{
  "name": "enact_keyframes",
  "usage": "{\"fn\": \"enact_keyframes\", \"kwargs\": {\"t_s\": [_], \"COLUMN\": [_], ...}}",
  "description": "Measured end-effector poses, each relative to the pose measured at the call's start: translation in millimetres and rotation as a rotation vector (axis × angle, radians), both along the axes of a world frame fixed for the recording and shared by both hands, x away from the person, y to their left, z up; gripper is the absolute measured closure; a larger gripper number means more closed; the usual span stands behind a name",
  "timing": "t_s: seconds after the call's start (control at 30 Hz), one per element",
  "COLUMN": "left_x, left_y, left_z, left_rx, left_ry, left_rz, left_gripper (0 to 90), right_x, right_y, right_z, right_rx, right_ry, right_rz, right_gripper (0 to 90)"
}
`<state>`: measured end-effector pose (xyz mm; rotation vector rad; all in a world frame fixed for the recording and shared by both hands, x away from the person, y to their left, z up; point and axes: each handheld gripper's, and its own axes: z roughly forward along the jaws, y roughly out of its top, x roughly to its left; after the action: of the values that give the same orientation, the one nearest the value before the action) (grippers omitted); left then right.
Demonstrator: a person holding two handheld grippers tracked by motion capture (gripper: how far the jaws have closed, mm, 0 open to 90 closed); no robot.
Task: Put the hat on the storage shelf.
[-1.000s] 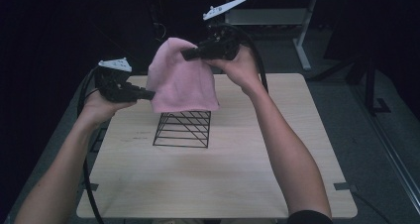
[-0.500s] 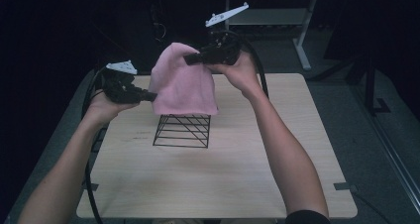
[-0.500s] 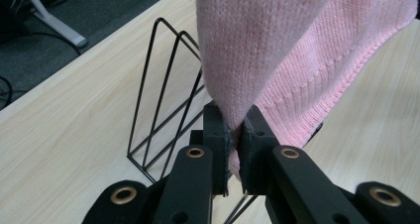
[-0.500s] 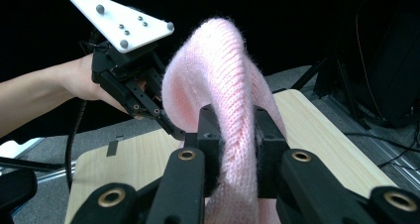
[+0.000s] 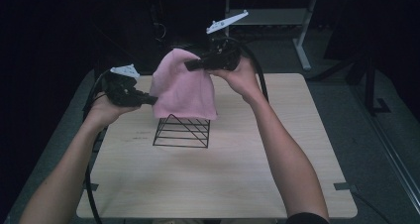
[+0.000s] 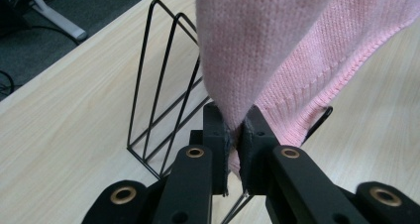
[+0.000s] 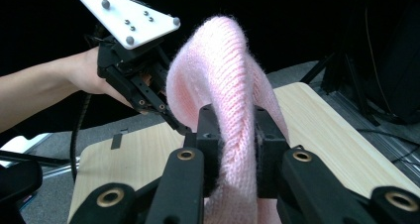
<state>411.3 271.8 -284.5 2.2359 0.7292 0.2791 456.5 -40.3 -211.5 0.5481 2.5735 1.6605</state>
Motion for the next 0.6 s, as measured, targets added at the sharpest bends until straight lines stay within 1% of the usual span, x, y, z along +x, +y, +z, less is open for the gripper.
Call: {"fn": "enact_keyframes", "kwargs": {"t_s": [0.1,0.13,0.17,0.2,0.23,0.3,0.33,0.43,0.47,0.5,0.53,0.57,0.6], "left_x": [-2.2,-2.5,-3.6,-3.7,-5.4,-6.2,-7.3,-8.7,-9.6,-9.8,-10.2,-10.8,-11.1], "left_y": [3.8,5.2,5.4,6.5,7.6,10.4,11.3,14.3,15.2,16.1,16.4,16.9,17.2], "left_z": [-3.3,-4.2,-5.3,-5.8,-6.6,-7.0,-8.0,-10.8,-12.7,-13.4,-15.3,-16.1,-17.2], "left_rx": [0.003,0.006,-0.001,0.012,0.001,0.009,0.002,-0.002,-0.001,0.008,0.014,0.025,0.028], "left_ry": [0.002,-0.003,0.005,0.001,0.001,-0.005,0.001,0.000,0.001,0.000,0.006,0.000,0.004], "left_rz": [0.007,0.004,0.011,0.008,0.017,0.014,0.021,0.027,0.030,0.028,0.031,0.029,0.030], "left_gripper": [83.6,83.6,83.6,83.6,83.6,83.6,83.6,83.6,83.6,83.6,83.6,83.6,83.6], "right_x": [-0.9,-0.6,-1.7,-2.0,-2.4,-3.4,-4.0,-5.4,-5.6,-6.4,-6.2,-6.4,-6.6], "right_y": [3.3,4.6,6.1,7.1,8.5,11.6,12.6,15.6,16.2,17.6,17.9,18.7,19.2], "right_z": [-2.1,-2.9,-3.0,-3.3,-3.8,-4.7,-4.9,-7.3,-8.5,-10.6,-12.1,-14.8,-16.8], "right_rx": [-0.008,-0.010,-0.012,-0.014,-0.017,-0.016,-0.020,-0.016,-0.020,-0.017,-0.021,-0.023,-0.026], "right_ry": [-0.001,-0.007,0.004,0.001,-0.001,0.000,0.002,0.008,0.003,0.010,0.007,0.011,0.013], "right_rz": [0.011,0.018,0.020,0.023,0.028,0.039,0.042,0.054,0.057,0.058,0.063,0.068,0.067], "right_gripper": [77.1,77.0,77.0,76.9,76.9,76.7,76.6,76.6,76.4,76.3,76.2,76.1,76.1]}}
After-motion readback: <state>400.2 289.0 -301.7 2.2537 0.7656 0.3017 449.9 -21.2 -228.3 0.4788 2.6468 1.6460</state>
